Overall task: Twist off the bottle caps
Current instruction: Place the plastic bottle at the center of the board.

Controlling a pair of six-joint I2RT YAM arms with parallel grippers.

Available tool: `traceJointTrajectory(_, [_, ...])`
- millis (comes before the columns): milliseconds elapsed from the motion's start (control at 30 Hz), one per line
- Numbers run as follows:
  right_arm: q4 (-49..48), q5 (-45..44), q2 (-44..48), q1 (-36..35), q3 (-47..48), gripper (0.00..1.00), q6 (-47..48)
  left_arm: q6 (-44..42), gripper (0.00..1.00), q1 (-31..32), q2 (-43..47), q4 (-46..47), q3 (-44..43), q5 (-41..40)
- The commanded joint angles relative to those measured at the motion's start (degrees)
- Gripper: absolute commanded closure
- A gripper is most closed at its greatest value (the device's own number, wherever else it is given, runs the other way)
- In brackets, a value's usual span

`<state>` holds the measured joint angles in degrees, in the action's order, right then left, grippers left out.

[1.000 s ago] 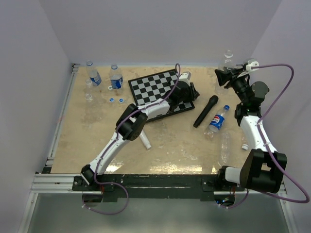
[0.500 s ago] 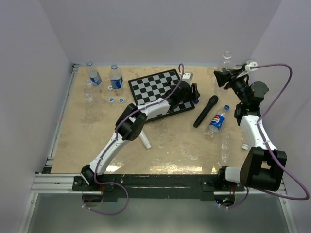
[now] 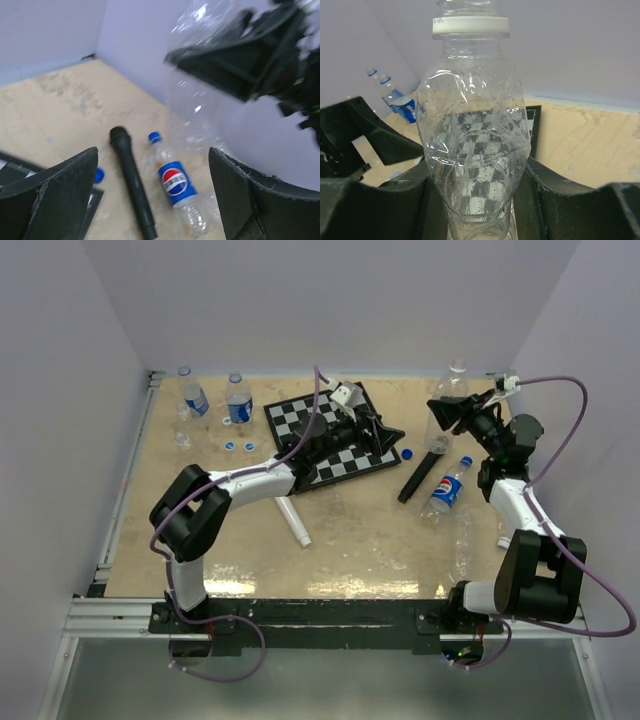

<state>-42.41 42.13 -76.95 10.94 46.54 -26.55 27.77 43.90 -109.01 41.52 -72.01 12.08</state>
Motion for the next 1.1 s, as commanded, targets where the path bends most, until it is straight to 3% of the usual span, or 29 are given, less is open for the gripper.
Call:
traceJointTrajectory(0, [-8.91,2.08,0.13,0.22,-2.16,0.91,-10.01,3.60,0.04,0.40,1.53,11.92,1.88,8.48])
traceJointTrajectory(600, [-11.55,2.96,-1.19,-1.18,-4.18,0.88,-12.48,3.70,0.03,6.46,-13.50,-1.70,-19.13,8.75])
traceJointTrajectory(800, [-12.17,3.92,-1.36,-1.45,-4.09,0.88,-12.92,0.10,0.14,6.64,-15.70,-8.81,-23.44,2.00])
traceJointTrajectory(867, [-12.25,4.28,-1.54,-1.53,-4.01,0.87,-12.92,-1.92,0.26,6.55,-15.79,-10.57,-23.97,0.41])
traceJointTrajectory(933, [-12.17,4.80,-1.63,-1.45,-3.83,0.86,-12.66,-4.21,0.59,6.55,-15.44,-12.15,-23.97,-0.12])
traceJointTrajectory(1000, [-11.03,6.38,-1.89,-1.53,-2.96,0.80,-10.91,-8.06,0.80,6.46,-14.05,-13.04,-22.49,-0.64])
traceJointTrajectory(1067, [-8.05,8.75,-2.15,-1.45,-1.12,0.66,-6.35,-11.84,0.88,6.20,-12.02,-12.69,-19.85,-0.83])
